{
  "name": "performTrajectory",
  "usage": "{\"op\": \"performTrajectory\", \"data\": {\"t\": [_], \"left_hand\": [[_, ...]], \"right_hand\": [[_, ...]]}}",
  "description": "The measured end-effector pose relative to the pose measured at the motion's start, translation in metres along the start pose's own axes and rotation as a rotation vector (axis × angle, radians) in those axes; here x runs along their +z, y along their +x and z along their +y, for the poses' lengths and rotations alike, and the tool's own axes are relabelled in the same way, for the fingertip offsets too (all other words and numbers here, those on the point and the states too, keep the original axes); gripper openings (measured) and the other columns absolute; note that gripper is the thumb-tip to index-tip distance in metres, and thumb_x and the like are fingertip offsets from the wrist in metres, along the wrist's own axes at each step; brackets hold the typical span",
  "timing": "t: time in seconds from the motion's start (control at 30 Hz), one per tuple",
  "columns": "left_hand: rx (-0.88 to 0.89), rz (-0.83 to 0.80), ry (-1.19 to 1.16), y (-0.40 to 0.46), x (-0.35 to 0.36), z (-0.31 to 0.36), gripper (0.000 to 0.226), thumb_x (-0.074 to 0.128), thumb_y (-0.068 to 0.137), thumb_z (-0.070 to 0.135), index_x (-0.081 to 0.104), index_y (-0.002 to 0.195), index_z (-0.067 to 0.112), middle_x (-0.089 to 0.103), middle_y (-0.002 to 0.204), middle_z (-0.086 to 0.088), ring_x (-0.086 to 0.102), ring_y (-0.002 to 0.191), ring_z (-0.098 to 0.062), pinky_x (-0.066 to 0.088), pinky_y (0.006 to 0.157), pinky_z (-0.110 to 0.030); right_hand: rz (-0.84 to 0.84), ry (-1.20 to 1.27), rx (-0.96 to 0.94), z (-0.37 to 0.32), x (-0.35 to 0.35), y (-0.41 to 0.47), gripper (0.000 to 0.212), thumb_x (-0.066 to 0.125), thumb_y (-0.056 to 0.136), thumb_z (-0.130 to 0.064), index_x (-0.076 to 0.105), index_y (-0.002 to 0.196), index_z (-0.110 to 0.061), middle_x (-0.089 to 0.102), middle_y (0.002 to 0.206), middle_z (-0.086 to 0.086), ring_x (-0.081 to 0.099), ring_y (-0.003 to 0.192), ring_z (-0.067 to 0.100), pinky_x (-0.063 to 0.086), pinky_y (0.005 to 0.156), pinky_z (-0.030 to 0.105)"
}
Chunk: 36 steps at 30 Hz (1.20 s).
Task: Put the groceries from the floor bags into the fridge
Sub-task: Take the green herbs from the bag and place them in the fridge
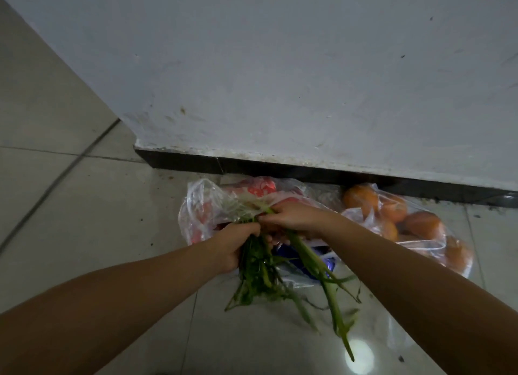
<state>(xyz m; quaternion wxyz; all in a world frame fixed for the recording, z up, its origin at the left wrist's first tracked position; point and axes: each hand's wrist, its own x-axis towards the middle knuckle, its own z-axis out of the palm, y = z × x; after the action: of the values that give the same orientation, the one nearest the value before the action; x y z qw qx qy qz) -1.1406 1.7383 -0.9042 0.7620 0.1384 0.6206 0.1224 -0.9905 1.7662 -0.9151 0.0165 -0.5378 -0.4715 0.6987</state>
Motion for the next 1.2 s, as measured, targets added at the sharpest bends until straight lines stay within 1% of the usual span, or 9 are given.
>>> {"op": "performTrajectory", "data": {"t": [0.1,0.2,0.23,0.3,0.4,0.7,1.0,1.13,1.2], "left_hand": [[-0.054,0.047,-0.009,-0.002,-0.002,-0.005,0.014,0.044,0.088,0.007,0.053,0.077,0.006,0.050,0.054,-0.007,0.047,0.047,-0.019,0.048,0.050,-0.029],[-0.034,0.117,-0.042,-0.016,0.004,-0.014,0.031,0.057,0.091,0.024,0.051,0.063,0.011,0.045,0.041,-0.002,0.039,0.032,-0.014,0.037,0.037,-0.020],[-0.016,0.150,-0.022,-0.022,0.007,-0.018,0.033,0.058,0.092,0.026,0.052,0.064,0.010,0.044,0.038,-0.001,0.038,0.030,-0.013,0.035,0.034,-0.018],[0.009,0.193,0.019,-0.040,0.011,-0.025,0.031,0.057,0.094,0.026,0.055,0.069,0.007,0.045,0.036,0.001,0.037,0.028,-0.011,0.037,0.031,-0.018],[-0.028,0.210,0.037,-0.077,0.019,-0.029,0.025,0.058,0.093,0.022,0.054,0.074,0.006,0.043,0.041,0.000,0.036,0.028,-0.011,0.039,0.035,-0.021],[-0.101,0.101,0.439,-0.217,0.063,-0.005,0.018,0.054,0.093,0.023,0.056,0.082,0.008,0.050,0.056,-0.003,0.043,0.043,-0.012,0.040,0.038,-0.018],[0.079,-0.010,0.664,-0.401,0.131,0.056,0.018,0.057,0.092,0.028,0.056,0.081,0.013,0.056,0.060,-0.001,0.049,0.051,-0.013,0.042,0.056,-0.024],[0.228,-0.030,0.802,-0.473,0.185,0.085,0.024,0.059,0.089,0.033,0.059,0.079,0.012,0.058,0.057,-0.001,0.052,0.051,-0.014,0.044,0.062,-0.027],[0.333,-0.065,0.871,-0.508,0.217,0.101,0.032,0.061,0.086,0.040,0.064,0.095,0.010,0.066,0.071,-0.010,0.063,0.067,-0.023,0.045,0.068,-0.029]], "right_hand": [[0.171,-0.230,0.043,0.001,0.002,-0.001,0.027,0.043,0.098,-0.032,0.064,0.088,-0.018,0.059,0.071,-0.003,0.056,0.059,0.016,0.035,0.044,0.018],[0.357,-0.232,0.044,0.006,0.016,-0.025,0.034,0.038,0.100,-0.033,0.060,0.119,-0.016,0.052,0.097,-0.004,0.052,0.082,0.011,0.037,0.069,0.023],[0.358,-0.196,0.068,0.009,0.021,-0.035,0.034,0.036,0.100,-0.031,0.061,0.115,-0.014,0.052,0.097,-0.002,0.051,0.084,0.014,0.037,0.071,0.025],[0.318,-0.096,0.181,0.015,0.032,-0.056,0.029,0.036,0.100,-0.026,0.060,0.091,-0.013,0.052,0.075,0.004,0.048,0.062,0.019,0.037,0.056,0.028],[0.295,0.149,0.357,0.013,0.048,-0.093,0.028,0.038,0.098,-0.021,0.050,0.073,-0.014,0.037,0.055,0.003,0.034,0.044,0.015,0.027,0.042,0.021],[0.420,0.540,0.509,-0.044,0.059,-0.233,0.020,0.044,0.095,-0.017,0.052,0.078,-0.009,0.031,0.053,0.000,0.027,0.038,0.010,0.021,0.033,0.014],[0.398,0.738,0.349,-0.146,0.034,-0.436,0.025,0.048,0.098,-0.029,0.061,0.095,-0.008,0.037,0.053,-0.002,0.027,0.038,0.006,0.023,0.034,0.016],[0.568,0.831,0.219,-0.188,0.022,-0.524,0.025,0.045,0.099,-0.028,0.058,0.090,-0.008,0.036,0.052,-0.002,0.028,0.038,0.007,0.024,0.035,0.018],[0.704,0.861,0.158,-0.205,0.016,-0.572,0.026,0.046,0.099,-0.028,0.057,0.091,-0.006,0.041,0.054,0.001,0.033,0.038,0.009,0.029,0.035,0.019]]}}
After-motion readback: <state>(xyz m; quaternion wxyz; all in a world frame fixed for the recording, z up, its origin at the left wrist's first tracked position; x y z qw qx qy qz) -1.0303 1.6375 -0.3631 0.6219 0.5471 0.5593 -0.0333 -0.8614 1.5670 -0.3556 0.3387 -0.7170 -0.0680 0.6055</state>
